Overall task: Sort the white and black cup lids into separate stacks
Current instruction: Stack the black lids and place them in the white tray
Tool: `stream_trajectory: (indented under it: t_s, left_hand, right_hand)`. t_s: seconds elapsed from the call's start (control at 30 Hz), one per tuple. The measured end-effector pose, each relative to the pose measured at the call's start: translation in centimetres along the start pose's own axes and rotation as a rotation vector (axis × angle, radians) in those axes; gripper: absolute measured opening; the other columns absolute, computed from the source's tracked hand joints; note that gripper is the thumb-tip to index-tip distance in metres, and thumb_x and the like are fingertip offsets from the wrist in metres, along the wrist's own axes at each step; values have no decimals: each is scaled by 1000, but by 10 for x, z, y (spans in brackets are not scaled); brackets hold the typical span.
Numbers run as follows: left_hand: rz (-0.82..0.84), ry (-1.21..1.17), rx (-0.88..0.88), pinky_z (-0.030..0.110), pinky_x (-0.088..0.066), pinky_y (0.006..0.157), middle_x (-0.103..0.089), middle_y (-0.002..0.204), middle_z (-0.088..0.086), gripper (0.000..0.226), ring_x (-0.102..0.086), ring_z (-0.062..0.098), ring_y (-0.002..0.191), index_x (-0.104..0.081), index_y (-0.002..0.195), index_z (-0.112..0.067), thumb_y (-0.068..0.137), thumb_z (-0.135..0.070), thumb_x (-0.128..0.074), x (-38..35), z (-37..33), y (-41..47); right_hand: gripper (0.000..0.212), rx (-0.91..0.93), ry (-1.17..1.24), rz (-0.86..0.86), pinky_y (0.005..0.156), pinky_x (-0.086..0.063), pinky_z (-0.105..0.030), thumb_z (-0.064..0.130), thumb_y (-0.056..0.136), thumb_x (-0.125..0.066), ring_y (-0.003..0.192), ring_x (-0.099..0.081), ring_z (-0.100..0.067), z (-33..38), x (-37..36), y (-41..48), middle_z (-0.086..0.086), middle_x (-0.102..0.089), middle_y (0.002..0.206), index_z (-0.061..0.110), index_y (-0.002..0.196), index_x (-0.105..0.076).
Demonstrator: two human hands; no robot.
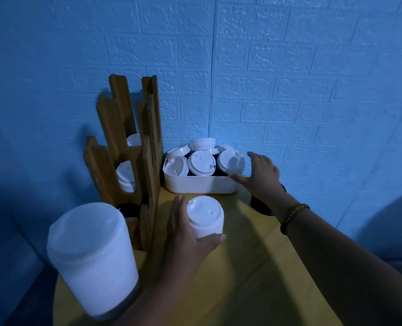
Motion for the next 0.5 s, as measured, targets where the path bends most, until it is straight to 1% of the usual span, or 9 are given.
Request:
stream_trajectory:
  t_s: [0.03, 0.1, 0.17, 0.2, 0.27, 0.4, 0.5]
  left_hand:
    - [43, -113, 84, 34, -35, 113, -34, 155, -12, 122, -33, 9, 142, -19, 156, -36, 60, -40, -94, -4, 8, 3]
    - [76, -188, 155, 38, -37, 115, -41, 149, -14, 125, -40, 13, 138, -18, 156, -39, 56, -43, -93, -8, 16, 6]
    - [81, -148, 158, 34, -38, 113, -42, 146, -17, 125, -41, 9, 134, -19, 154, -43, 52, -52, -91, -11, 20, 7]
    - [77, -120, 155, 32, -37, 112, -40, 145, -19, 125, -40, 7, 133, -19, 154, -44, 53, -53, -91, -11, 21, 6]
    - [67, -108, 137, 28, -34, 110, -38, 145, -21, 123, -37, 4, 132, -18, 154, -43, 58, -48, -94, -12, 23, 4]
    - [78, -141, 128, 25, -31, 110, -36, 146, -23, 123, -35, 2, 134, -15, 155, -44, 61, -46, -94, -10, 23, 3]
    - [90, -158, 133, 28, -35, 107, -38, 144, -22, 118, -38, 4, 131, -16, 154, -45, 63, -48, -92, -9, 21, 3]
  right_hand:
    - [95, -18, 1, 5, 115, -22, -47, 67, 80, -66, 146, -25, -26, 4, -3, 5, -5, -37, 155, 16, 151, -31]
    - [99, -65, 4, 13, 112, -25, -49, 69, 77, -67, 143, -29, -28, 11, -11, 15, -7, -40, 152, 14, 150, -31]
    - [103, -131, 15, 31, 109, -29, -49, 73, 73, -67, 139, -35, -30, 13, -20, 24, -8, -45, 148, 13, 149, -32]
    - [103, -168, 20, 42, 108, -30, -49, 74, 72, -68, 137, -37, -31, 13, -25, 28, -8, -46, 146, 13, 147, -32]
    - [99, -220, 27, 40, 105, -32, -48, 71, 73, -70, 133, -40, -32, 12, -33, 33, -9, -48, 143, 14, 145, -34]
    - [93, -225, 81, -10, 105, -34, -50, 62, 76, -73, 131, -43, -33, 12, -36, 35, -9, -48, 142, 14, 145, -35]
    - [93, -218, 154, -38, 103, -41, -50, 61, 75, -74, 129, -45, -33, 11, -28, 26, -10, -50, 140, 14, 145, -37]
Point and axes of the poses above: each hand's wrist, its own y-axis towards the middle knuckle, its own x-axis out of the back of the hand, z = x × y, the point moved 5 cm from there along y, towards the middle knuckle
